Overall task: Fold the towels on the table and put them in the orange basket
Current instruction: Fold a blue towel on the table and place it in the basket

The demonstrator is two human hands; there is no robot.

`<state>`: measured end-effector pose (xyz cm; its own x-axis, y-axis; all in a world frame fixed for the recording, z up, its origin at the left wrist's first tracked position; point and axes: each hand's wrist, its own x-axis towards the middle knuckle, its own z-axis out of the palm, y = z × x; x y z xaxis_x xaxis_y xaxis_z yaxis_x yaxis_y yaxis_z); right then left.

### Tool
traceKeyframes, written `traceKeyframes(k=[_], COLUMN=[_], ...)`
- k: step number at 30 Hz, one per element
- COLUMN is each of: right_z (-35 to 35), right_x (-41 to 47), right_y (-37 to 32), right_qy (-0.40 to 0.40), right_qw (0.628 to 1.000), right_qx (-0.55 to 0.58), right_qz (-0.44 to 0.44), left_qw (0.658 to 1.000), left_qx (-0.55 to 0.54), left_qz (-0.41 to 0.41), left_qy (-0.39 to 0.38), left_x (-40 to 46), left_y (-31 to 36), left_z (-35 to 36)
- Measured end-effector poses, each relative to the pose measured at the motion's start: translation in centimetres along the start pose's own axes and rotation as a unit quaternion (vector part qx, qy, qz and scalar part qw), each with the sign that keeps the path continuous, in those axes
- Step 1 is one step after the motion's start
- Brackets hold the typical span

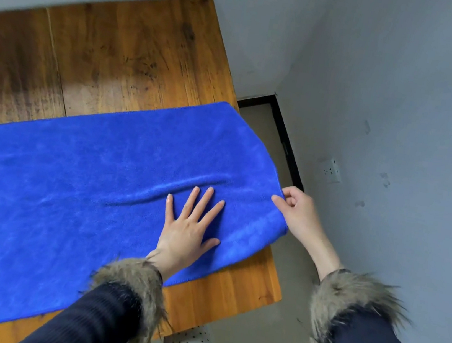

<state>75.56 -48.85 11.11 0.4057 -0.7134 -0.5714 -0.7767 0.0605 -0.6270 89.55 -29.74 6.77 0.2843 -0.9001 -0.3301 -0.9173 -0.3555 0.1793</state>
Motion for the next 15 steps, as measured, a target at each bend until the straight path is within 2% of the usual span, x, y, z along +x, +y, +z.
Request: traceKeyframes(k=[3,7,10,13,15], right_z=[0.0,-0.1,0.0,0.6,1.5], right_x=[-0.4,-1.0,-1.8,-2.7,-3.4], right_y=[0.1,0.4,0.3,-0.6,-1.9], right_qy=[-0.005,-0.080,-0.032,0.026,-0.011], right_qw=[1.000,0.993,0.996,0.997,0.997], right_qx=[0.002,0.038,0.008,0.029,0.060], right_qz=[0.013,0.081,0.086,0.065,0.050], left_qw=[1.000,1.000,0.999,0.992,0.976], left_qx=[0.001,-0.002,-0.023,-0.122,-0.206], left_qz=[-0.007,-0.004,-0.006,-0.030,-0.053], left_qy=[-0.002,-0.013,-0.034,-0.026,0.041], left_x=[0.1,0.1,0.1,0.3,0.0], left_y=[0.1,0.0,0.3,0.8,1.2], left_z=[-0.2,-0.3,-0.6,-1.2,-1.6])
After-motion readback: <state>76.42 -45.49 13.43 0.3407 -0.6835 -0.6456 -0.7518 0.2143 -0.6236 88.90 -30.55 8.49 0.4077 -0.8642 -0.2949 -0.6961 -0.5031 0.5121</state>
